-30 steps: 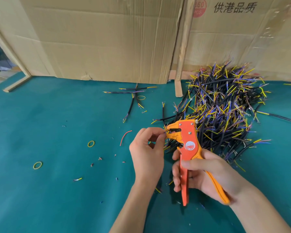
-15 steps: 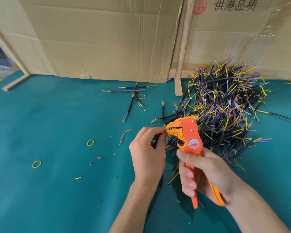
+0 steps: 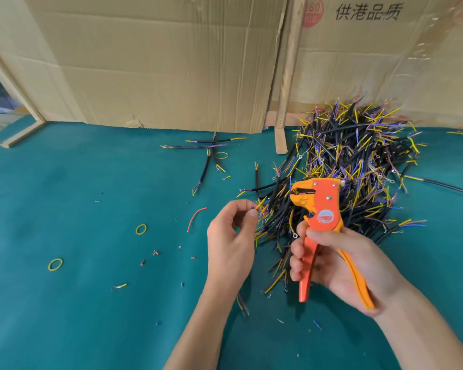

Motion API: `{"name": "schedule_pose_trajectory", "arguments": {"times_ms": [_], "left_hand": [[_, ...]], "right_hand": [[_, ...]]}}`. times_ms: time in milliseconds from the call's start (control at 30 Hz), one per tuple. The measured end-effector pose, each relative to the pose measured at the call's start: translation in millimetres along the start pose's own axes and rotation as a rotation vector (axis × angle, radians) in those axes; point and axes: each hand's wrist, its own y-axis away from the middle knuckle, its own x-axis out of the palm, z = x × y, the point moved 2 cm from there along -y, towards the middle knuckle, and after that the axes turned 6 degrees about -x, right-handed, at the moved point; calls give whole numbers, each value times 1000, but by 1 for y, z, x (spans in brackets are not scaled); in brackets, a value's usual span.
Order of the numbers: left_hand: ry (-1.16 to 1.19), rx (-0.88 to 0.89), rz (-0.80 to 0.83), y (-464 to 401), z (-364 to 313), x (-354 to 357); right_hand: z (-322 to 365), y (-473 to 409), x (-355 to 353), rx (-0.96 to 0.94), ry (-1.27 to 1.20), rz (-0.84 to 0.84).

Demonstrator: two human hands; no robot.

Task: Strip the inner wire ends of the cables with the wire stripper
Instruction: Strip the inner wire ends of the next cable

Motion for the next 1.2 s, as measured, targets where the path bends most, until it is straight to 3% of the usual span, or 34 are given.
{"name": "schedule_pose_trajectory", "arguments": {"times_ms": [333, 667, 1000, 1200], "left_hand": [[-7, -32, 67, 0, 2, 1], [-127, 68, 34, 2, -4, 2], [51, 22, 79, 1, -3, -1], [119, -83, -10, -6, -6, 1]], "right_hand": [[-4, 7, 5, 170, 91, 218], [-8, 5, 7, 153, 149, 168], [-16, 1, 18, 49, 227, -5], [-2, 1, 16, -105, -91, 11]]}}
